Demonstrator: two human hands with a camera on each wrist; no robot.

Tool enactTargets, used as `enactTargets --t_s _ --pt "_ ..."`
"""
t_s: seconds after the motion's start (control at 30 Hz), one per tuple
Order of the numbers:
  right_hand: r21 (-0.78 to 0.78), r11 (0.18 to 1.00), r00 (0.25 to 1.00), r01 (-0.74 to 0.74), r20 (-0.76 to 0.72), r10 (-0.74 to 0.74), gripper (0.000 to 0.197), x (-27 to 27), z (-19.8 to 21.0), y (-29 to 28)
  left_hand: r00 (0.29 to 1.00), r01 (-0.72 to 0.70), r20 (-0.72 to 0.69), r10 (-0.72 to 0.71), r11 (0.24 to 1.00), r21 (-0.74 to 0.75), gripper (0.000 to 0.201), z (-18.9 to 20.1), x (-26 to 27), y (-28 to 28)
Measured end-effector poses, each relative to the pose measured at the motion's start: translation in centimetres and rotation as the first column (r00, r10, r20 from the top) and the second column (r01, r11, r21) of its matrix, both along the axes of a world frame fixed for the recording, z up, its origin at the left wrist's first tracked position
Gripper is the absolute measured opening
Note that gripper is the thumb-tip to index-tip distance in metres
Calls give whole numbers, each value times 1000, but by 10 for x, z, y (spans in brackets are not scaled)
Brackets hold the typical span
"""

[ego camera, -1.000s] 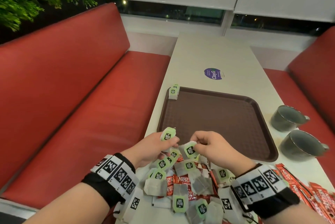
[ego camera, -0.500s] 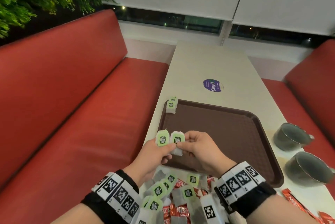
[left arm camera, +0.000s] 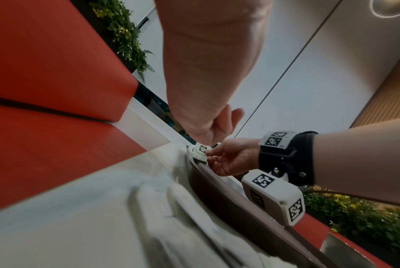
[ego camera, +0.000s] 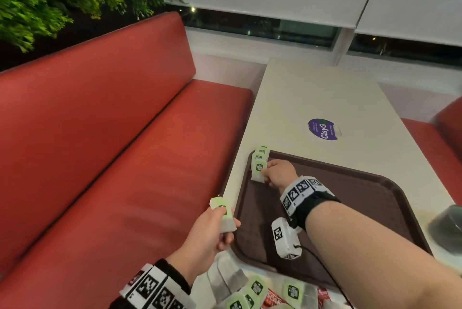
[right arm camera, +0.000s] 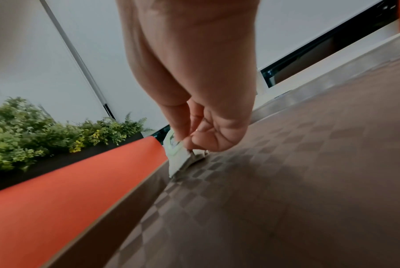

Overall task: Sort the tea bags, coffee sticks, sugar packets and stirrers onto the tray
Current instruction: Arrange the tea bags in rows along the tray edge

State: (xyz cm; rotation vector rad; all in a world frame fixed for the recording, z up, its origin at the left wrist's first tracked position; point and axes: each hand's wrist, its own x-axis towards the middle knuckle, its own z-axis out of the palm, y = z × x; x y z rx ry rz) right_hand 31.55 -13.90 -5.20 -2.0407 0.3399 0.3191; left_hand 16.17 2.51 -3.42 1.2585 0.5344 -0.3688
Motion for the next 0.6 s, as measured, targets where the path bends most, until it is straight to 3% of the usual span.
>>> enactTargets --t_s 0.2,0.43,0.53,0.6 --pt "-100 994 999 -36 -13 34 29 21 -10 -1 989 83 116 -89 995 60 13 -5 -2 9" --pt "-109 994 1000 -11 -18 9 23 25 -14 -1 983 117 130 -126 990 79 13 -9 0 5" --pt "-108 985 990 133 70 -126 12 19 -9 0 988 87 129 -88 996 15 23 -6 1 3" --pt "-39 988 977 153 158 -145 9 6 -2 1 987 81 141 -78 997 -9 24 -3 1 3"
